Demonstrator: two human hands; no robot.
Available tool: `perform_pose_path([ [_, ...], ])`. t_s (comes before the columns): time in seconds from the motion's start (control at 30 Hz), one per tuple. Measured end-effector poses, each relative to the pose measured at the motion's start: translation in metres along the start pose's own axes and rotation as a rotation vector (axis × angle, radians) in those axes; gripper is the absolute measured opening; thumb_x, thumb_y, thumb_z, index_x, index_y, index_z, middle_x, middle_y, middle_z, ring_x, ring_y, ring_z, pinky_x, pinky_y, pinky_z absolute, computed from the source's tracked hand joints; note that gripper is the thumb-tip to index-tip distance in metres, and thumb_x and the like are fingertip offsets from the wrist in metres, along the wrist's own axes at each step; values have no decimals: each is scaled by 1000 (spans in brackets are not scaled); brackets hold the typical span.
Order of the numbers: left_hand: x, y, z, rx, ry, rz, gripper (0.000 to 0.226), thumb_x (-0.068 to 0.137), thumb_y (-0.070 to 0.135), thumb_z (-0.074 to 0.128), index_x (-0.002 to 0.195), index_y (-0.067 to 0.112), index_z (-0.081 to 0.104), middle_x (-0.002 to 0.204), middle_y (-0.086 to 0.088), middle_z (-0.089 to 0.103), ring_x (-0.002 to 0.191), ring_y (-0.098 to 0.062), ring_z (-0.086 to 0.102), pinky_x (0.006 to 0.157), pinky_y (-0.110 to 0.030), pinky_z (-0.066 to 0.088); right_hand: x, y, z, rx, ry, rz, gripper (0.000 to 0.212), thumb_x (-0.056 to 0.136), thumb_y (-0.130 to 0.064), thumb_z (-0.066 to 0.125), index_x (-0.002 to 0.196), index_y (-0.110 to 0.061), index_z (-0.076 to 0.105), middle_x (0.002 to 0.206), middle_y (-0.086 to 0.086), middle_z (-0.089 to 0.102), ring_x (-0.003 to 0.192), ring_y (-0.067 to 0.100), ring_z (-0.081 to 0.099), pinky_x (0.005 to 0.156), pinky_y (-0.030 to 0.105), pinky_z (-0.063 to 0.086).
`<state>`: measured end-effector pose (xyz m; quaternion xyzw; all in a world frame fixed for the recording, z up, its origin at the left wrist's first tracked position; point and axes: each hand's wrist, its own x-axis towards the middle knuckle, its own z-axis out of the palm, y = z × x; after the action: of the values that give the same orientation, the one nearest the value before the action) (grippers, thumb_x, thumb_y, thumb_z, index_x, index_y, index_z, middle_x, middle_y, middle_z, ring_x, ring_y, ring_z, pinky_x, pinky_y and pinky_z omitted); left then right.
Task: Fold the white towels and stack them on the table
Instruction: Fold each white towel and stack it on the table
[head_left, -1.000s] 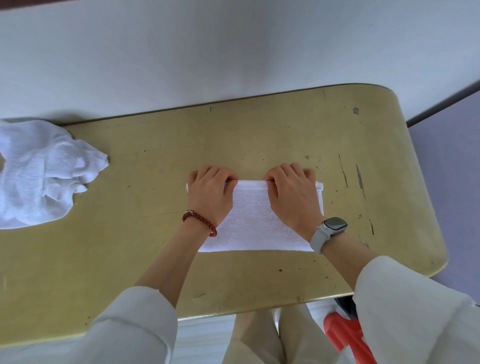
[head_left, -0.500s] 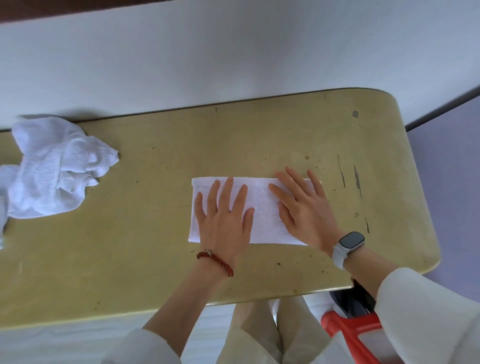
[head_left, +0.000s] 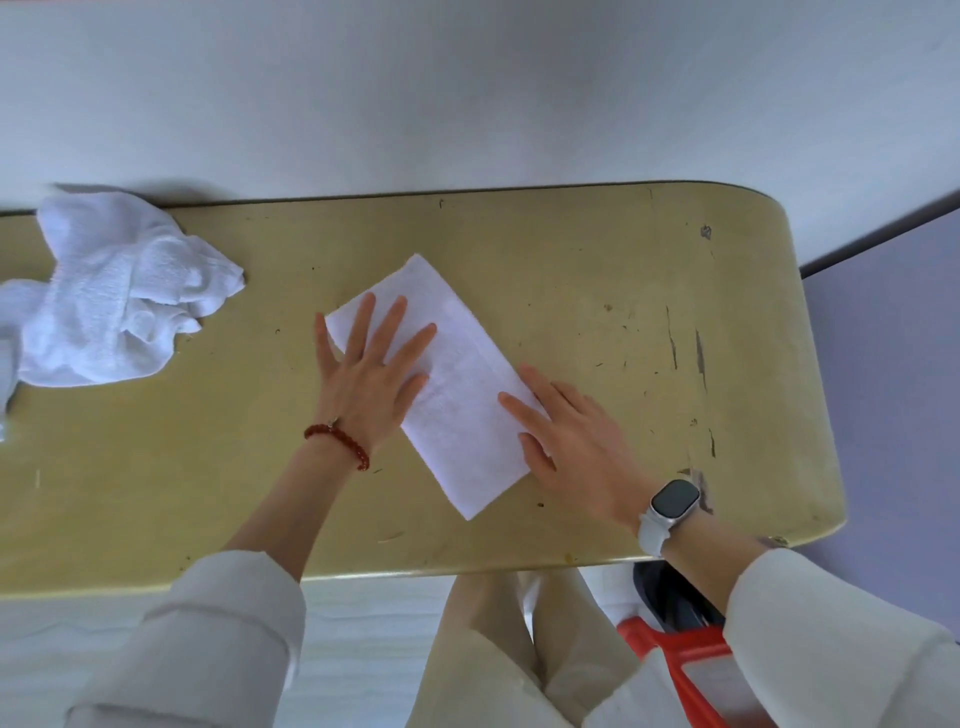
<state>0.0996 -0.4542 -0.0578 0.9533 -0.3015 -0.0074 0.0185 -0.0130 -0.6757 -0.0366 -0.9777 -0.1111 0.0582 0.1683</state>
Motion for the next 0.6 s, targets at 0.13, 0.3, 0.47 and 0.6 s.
perform_pose_path([
  [0.13,-34,19,-1,-108,214,-160,33,88,27,44,120,22,50,133,-9,52,129,-26,35,105,-60,18,-9,9,-3,156,71,-30,31,84,-16,37,107,-8,58,120,15,55,90,33,59,62,30,49],
  [0.3,-79,77,3,-258,222,-158,27,86,30,49,109,20,61,122,-6,61,117,-22,47,102,-45,30,-18,28,-1,122,64,-186,17,83,-11,43,85,-8,60,94,8,58,76,27,53,57,34,47],
  [0.47,-100,104,14,-213,3,-166,54,89,46,38,137,21,37,146,-8,37,136,-24,28,108,-52,20,-24,41,2,27,55,-281,20,84,-19,46,90,-10,63,94,5,63,88,22,48,66,36,49],
  [0.6,-101,104,17,-197,-44,-183,52,93,45,28,140,23,31,148,-8,31,138,-24,23,109,-51,16,-11,40,-2,19,49,-362,26,87,-20,42,77,-6,62,80,8,62,70,26,55,54,34,48],
])
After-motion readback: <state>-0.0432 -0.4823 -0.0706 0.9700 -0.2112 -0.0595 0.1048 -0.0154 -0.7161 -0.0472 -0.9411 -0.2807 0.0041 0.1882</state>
